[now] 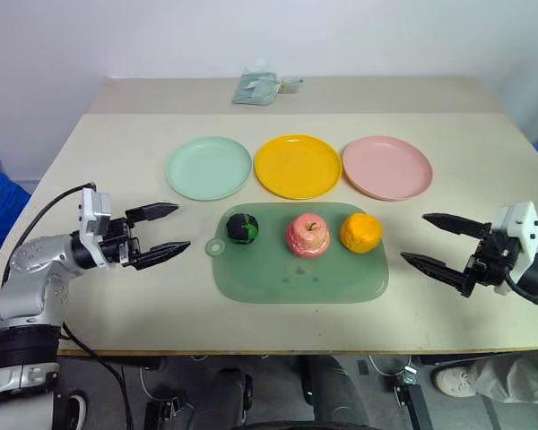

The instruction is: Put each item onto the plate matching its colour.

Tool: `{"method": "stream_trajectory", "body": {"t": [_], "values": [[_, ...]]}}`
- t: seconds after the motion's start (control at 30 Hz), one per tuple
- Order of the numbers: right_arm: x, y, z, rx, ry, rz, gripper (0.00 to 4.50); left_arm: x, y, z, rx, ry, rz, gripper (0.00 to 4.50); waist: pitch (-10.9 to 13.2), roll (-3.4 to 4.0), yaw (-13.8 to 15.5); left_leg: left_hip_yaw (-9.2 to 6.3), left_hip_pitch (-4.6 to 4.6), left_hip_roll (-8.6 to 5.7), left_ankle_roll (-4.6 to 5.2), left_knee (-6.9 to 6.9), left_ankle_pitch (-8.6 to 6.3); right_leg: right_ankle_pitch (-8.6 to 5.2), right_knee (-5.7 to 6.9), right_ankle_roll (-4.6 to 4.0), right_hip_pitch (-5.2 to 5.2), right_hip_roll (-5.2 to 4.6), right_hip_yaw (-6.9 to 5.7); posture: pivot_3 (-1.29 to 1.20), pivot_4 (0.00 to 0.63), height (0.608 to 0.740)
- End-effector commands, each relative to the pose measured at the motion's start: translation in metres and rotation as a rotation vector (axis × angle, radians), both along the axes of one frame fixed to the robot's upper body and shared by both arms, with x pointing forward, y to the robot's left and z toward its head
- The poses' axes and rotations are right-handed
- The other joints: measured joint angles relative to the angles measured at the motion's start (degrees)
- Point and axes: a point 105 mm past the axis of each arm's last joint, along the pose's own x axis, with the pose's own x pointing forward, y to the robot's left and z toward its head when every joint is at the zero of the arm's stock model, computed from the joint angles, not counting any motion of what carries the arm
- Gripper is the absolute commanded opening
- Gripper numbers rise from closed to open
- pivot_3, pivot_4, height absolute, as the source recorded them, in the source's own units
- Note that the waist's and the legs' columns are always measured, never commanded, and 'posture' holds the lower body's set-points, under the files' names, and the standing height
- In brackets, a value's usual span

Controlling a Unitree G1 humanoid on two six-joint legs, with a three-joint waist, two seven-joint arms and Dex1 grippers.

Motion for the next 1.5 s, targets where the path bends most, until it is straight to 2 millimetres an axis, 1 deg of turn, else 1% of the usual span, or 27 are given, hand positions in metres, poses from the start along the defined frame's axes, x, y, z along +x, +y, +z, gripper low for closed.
{"method": "stream_trajectory", "body": {"t": [0.03, 0.2, 0.3, 0.37, 0.43, 0.47, 0.53, 0.6, 0.63, 0.67, 0.7, 0.8, 0.87, 0.93, 1.03, 1.2, 1.3, 1.4, 1.5], "values": [[0.009, 0.007, 0.022, -0.021, -0.076, 0.029, 4.46, 0.004, 0.005, 0.011, 0.012, -0.069, 0.024, 4.5, 0.0, 0.0, -0.08, 0.0, 0.01, 0.0, 0.0, 0.0, 0.0, 0.0, 0.01, 0.0, 0.0, 0.01, 0.0, 0.0, 0.15, 0.74], [0.017, 0.023, 0.034, -0.014, -0.12, 0.065, 4.46, 0.006, 0.006, 0.015, -0.012, -0.085, 0.035, 4.5, 0.0, 0.0, 0.07, -0.03, 0.0, 0.04, -0.01, -0.04, 0.01, 0.0, 0.0, 0.0, -0.02, 0.04, -0.03, 0.0, 0.15, 0.74], [0.015, 0.035, 0.043, 0.017, -0.132, 0.101, 4.46, 0.009, 0.009, 0.019, -0.02, -0.087, 0.037, 4.5, 0.0, 0.0, 0.22, -0.03, -0.06, -0.01, -0.01, -0.02, 0.01, 0.0, -0.02, 0.0, -0.04, -0.02, -0.03, 0.0, 0.15, 0.74], [0.013, 0.042, 0.049, 0.032, -0.13, 0.144, 4.46, 0.014, 0.005, 0.024, -0.034, -0.098, 0.039, 4.5, 0.0, 0.0, 0.3, -0.04, -0.06, -0.01, -0.01, -0.02, 0.0, 0.0, -0.03, 0.0, -0.04, -0.02, -0.03, 0.0, 0.15, 0.74], [0.011, 0.054, 0.052, 0.037, -0.134, 0.175, 4.46, 0.015, 0.008, 0.025, -0.033, -0.101, 0.039, 4.5, 0.0, 0.0, 0.2, -0.05, -0.06, -0.01, -0.01, -0.02, 0.0, 0.0, -0.02, 0.0, -0.03, -0.02, -0.03, 0.0, 0.15, 0.74], [0.012, 0.062, 0.054, 0.039, -0.139, 0.202, 4.46, 0.018, 0.005, 0.025, -0.03, -0.11, 0.041, 4.5, 0.0, 0.0, 0.09, -0.05, -0.05, -0.01, -0.01, -0.02, 0.0, 0.0, -0.02, 0.0, -0.03, -0.02, -0.04, 0.0, 0.15, 0.74], [0.013, 0.079, 0.054, 0.036, -0.147, 0.246, 4.46, 0.02, 0.005, 0.024, -0.028, -0.119, 0.045, 4.5, 0.0, 0.0, -0.16, -0.04, -0.04, 0.0, -0.01, -0.03, 0.0, 0.0, -0.02, 0.0, -0.05, 0.0, -0.03, 0.0, 0.15, 0.74], [0.015, 0.094, 0.057, 0.064, -0.106, 0.299, 4.46, 0.024, -0.014, 0.018, -0.031, -0.11, 0.017, 4.5, 0.0, 0.0, -0.13, -0.04, -0.03, 0.02, -0.03, -0.03, 0.01, 0.0, -0.02, 0.0, -0.06, 0.02, -0.03, 0.0, 0.15, 0.74], [0.016, 0.102, 0.06, 0.075, -0.093, 0.316, 4.46, 0.024, -0.018, 0.016, -0.029, -0.107, 0.007, 4.5, 0.0, 0.0, -0.05, -0.05, -0.04, 0.02, -0.03, -0.03, 0.02, 0.0, -0.01, 0.0, -0.06, 0.01, -0.03, 0.0, 0.15, 0.74], [0.015, 0.108, 0.062, 0.063, -0.091, 0.34, 4.46, 0.027, -0.027, 0.012, -0.025, -0.104, -0.004, 4.5, 0.0, 0.0, -0.02, -0.04, -0.05, 0.0, -0.05, -0.03, 0.03, 0.0, -0.01, 0.0, -0.06, -0.01, -0.03, 0.0, 0.15, 0.74], [0.015, 0.115, 0.064, 0.052, -0.094, 0.355, 4.46, 0.028, -0.029, 0.01, -0.021, -0.102, -0.008, 4.5, 0.0, 0.0, 0.1, -0.04, -0.07, 0.0, -0.1, -0.02, 0.05, 0.0, -0.01, 0.0, -0.07, -0.02, -0.03, 0.0, 0.15, 0.74], [0.018, 0.121, 0.06, -0.033, -0.063, 0.354, 4.46, 0.035, -0.051, -0.002, 0.007, -0.101, -0.061, 4.5, 0.0, -0.03, 0.78, -0.09, -0.15, -0.03, -0.24, -0.01, 0.13, 0.0, -0.06, 0.0, -0.11, -0.03, -0.07, 0.0, 0.15, 0.74], [0.022, 0.127, 0.056, -0.089, -0.065, 0.345, 4.46, 0.038, -0.066, -0.006, 0.004, -0.104, -0.097, 4.5, -0.01, -0.03, 1.18, -0.07, -0.16, -0.04, -0.28, 0.0, 0.16, 0.0, -0.08, -0.01, -0.1, -0.04, -0.08, 0.0, 0.15, 0.74], [0.024, 0.134, 0.055, -0.082, -0.072, 0.338, 4.46, 0.041, -0.077, -0.01, 0.006, -0.125, -0.109, 4.5, -0.01, -0.04, 1.32, -0.04, -0.16, -0.06, -0.28, 0.01, 0.16, 0.0, -0.08, -0.01, -0.1, -0.06, -0.06, 0.0, 0.15, 0.74], [0.022, 0.139, 0.053, -0.066, -0.091, 0.339, 4.46, 0.046, -0.085, -0.019, 0.03, -0.15, -0.107, 4.5, -0.01, -0.04, 1.34, -0.03, -0.17, -0.06, -0.29, 0.0, 0.16, 0.0, -0.09, -0.01, -0.11, -0.05, -0.05, 0.0, 0.15, 0.74], [0.02, 0.137, 0.054, -0.052, -0.099, 0.321, 4.46, 0.053, -0.1, -0.044, 0.123, -0.129, -0.125, 4.5, -0.01, -0.04, 1.32, -0.01, -0.18, -0.06, -0.27, 0.01, 0.15, 0.0, -0.07, -0.01, -0.14, -0.04, -0.04, 0.0, 0.15, 0.74], [0.022, 0.134, 0.051, -0.049, -0.099, 0.302, 4.46, 0.061, -0.111, -0.052, 0.119, -0.11, -0.114, 4.5, -0.03, -0.06, 1.54, -0.04, -0.15, -0.07, -0.09, 0.04, 0.06, 0.01, -0.06, -0.01, -0.08, -0.05, -0.06, 0.0, 0.15, 0.74], [0.025, 0.132, 0.047, -0.045, -0.096, 0.277, 4.46, 0.068, -0.115, -0.058, 0.121, -0.116, -0.086, 4.5, -0.03, -0.07, 1.36, -0.03, -0.15, -0.08, -0.1, 0.04, 0.06, 0.01, -0.08, -0.01, -0.07, -0.04, -0.06, 0.0, 0.15, 0.74], [0.025, 0.13, 0.044, -0.051, -0.093, 0.266, 4.46, 0.07, -0.12, -0.063, 0.108, -0.104, -0.082, 4.5, -0.03, -0.06, 1.33, -0.01, -0.14, -0.08, -0.12, 0.04, 0.08, 0.01, -0.07, -0.01, -0.08, -0.04, -0.05, 0.0, 0.15, 0.74]]}}
